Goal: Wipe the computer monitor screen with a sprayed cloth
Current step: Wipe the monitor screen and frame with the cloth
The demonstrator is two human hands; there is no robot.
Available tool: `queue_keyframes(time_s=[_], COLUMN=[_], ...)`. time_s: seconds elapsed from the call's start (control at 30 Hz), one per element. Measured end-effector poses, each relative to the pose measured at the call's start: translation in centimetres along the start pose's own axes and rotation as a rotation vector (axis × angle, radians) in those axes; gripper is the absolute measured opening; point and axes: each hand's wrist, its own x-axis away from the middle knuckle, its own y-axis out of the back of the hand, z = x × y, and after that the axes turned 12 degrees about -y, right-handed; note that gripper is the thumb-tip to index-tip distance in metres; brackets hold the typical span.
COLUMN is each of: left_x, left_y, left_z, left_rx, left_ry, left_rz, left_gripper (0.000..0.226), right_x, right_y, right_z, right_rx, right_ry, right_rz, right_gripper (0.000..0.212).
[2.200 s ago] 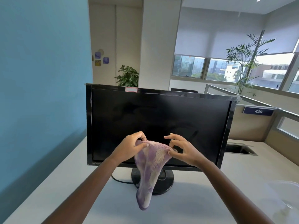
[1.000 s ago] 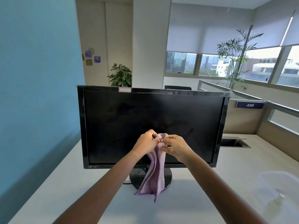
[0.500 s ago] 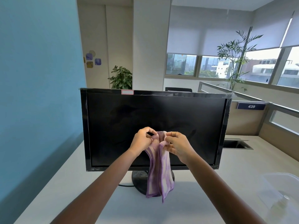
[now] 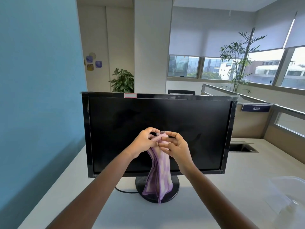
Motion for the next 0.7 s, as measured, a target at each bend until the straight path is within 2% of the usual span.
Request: queue_keyframes(time_s=[0.1, 0.13, 0.17, 0.2, 0.27, 0.33, 0.47, 0.57, 0.7], left_x=[0.0, -0.1, -0.2, -0.3, -0.5, -0.6, -0.7, -1.0, -1.5], left_y=[0.8, 1.1, 1.4, 1.7, 2.3, 2.6, 3.3, 5.3, 9.7], left_z=[-0.6, -1.0, -1.3, -1.6, -2.1, -2.4, -2.7, -2.8, -1.8], left_rx=[0.054, 0.076, 0.097, 0.120, 0.177, 0.181, 0.085, -0.177, -0.950], left_ry=[-0.059, -0.078, -0.096, -0.112, -0.144, -0.183, -0.283, -0.364, -0.546], left_rz=[-0.061, -0.065, -0.063, -0.055, -0.023, 0.020, 0.043, -0.051, -0.290], left_gripper=[0.036, 0.036, 0.035, 0.034, 0.035, 0.035, 0.029, 0.030, 0.037], right_x=[0.3, 0.4, 0.5, 0.5, 0.2, -0.2, -2.2, -4.1, -7.0], right_y=[-0.2, -0.3, -0.6, -0.8, -1.6, -2.6, -4.0, -3.5, -2.4], right_z=[-1.9, -2.6, -3.4, -4.0, -4.7, -5.0, -4.4, -3.2, -1.0], right_rx=[0.472, 0.579, 0.636, 0.649, 0.642, 0.611, 0.528, 0.575, 0.535], right_ry=[0.408, 0.478, 0.499, 0.503, 0.505, 0.524, 0.616, 0.694, 0.709], right_rz=[-0.301, -0.342, -0.344, -0.322, -0.270, -0.259, -0.357, -0.429, -0.608], right_gripper=[0.022, 0.030, 0.048, 0.066, 0.082, 0.085, 0.079, 0.075, 0.065])
